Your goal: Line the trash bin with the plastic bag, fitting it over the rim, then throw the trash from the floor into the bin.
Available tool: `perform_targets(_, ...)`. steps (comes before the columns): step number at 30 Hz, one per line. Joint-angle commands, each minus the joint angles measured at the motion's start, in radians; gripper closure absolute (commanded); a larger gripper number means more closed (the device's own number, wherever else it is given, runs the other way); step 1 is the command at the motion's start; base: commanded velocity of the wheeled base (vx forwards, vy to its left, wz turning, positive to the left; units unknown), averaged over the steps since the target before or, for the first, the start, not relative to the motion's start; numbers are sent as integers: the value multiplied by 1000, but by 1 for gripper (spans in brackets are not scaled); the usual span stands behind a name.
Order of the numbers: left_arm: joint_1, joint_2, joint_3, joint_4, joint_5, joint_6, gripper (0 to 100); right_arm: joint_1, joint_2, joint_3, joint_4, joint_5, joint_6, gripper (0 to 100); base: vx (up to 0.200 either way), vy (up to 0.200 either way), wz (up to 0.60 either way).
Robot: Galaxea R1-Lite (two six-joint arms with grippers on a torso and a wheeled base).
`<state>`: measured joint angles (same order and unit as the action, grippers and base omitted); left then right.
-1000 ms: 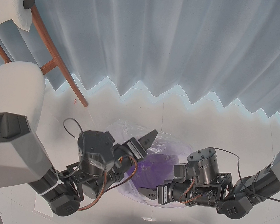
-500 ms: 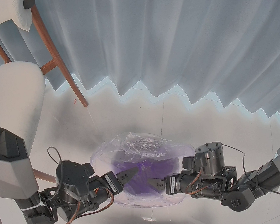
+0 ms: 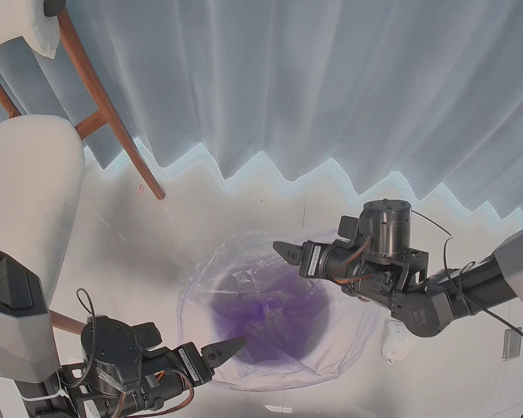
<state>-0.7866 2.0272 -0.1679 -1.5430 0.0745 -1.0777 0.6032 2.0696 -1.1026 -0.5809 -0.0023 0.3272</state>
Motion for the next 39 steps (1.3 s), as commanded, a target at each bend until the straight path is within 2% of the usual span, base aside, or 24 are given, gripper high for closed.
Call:
perform_targets(1, 3, 11, 10, -3, -4, 7, 0, -23, 115, -135, -8, -22, 1, 0, 0, 0, 0)
perform_targets(14, 3, 79, -58, -3, -1, 54, 0, -74, 290, -442, 4, -61, 0, 0, 0, 0, 0)
perform_targets(20, 4, 82, -48, -3, 5, 102, 0, -66, 236, -438, 7, -57, 3, 0, 0, 0, 0)
perform_targets(24, 7, 61, -42, -3, 5, 117, 0, -56, 144, -379, 53, -48, 10, 0, 0, 0, 0)
perform_targets(27, 24, 16, -33, -2, -1, 143, 0, -39, 18, -229, 121, 13, 47, 0, 0, 0, 0)
perform_targets(29, 24, 4, -30, -2, -2, 151, 0, -36, -3, -198, 124, 27, 52, 0, 0, 0, 0)
perform_targets(30, 24, -28, -21, 0, -4, 168, 0, -19, -45, -117, 122, 56, 62, 0, 0, 0, 0)
perform_targets(35, 7, -64, 10, 32, -13, 216, 0, 20, -124, 40, 110, 147, 95, 0, 0, 0, 0)
perform_targets(36, 0, -88, 31, 43, -28, 228, 0, 33, -155, 78, 107, 185, 111, 0, 0, 0, 0)
perform_targets(39, 0, -104, 71, 64, -44, 228, 0, 47, -174, 92, 73, 191, 134, 0, 0, 0, 0)
